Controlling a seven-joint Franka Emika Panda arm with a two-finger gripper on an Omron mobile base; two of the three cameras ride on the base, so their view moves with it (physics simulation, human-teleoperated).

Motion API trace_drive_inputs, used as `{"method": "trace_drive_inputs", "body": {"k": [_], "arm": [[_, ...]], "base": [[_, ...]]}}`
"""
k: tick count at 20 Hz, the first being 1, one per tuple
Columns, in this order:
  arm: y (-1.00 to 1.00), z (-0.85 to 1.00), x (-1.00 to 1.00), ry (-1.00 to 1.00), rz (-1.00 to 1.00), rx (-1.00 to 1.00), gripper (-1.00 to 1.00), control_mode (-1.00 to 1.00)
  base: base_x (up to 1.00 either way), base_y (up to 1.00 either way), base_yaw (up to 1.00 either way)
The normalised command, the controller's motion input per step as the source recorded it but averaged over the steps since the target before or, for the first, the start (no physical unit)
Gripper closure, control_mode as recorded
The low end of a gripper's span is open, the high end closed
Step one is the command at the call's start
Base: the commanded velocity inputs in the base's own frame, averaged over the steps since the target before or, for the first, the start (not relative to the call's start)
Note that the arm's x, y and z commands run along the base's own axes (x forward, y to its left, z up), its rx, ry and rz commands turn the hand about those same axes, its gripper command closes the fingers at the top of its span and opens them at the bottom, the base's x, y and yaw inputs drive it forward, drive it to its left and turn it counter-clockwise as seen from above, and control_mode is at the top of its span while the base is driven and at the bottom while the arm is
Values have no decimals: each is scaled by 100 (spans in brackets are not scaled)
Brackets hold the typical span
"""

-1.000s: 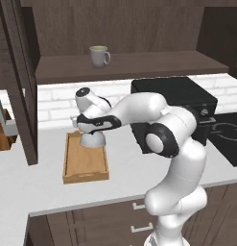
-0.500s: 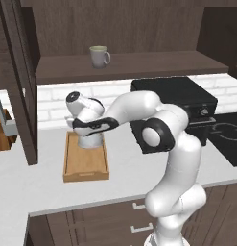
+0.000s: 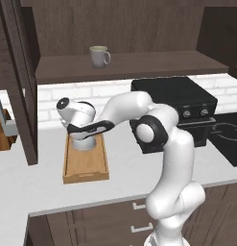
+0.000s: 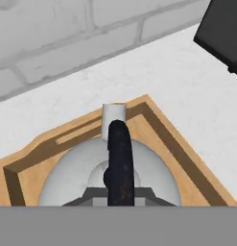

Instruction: Pick the kettle from the counter and place it on the tray. Then pick the mug from the cabinet and place it on the tray. Then close the cabinet doors.

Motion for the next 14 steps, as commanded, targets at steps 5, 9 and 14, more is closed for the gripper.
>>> {"method": "trace_drive_inputs", "body": {"k": [5,9,14], "arm": [[1,-36,10,-1,-11,0,100,-100],[1,-40,0,0,-8,0,100,-100],[0,-36,-1,0,-7,0,-100,-100]], "base": [[0,0,0],[0,0,0],[0,0,0]]}}
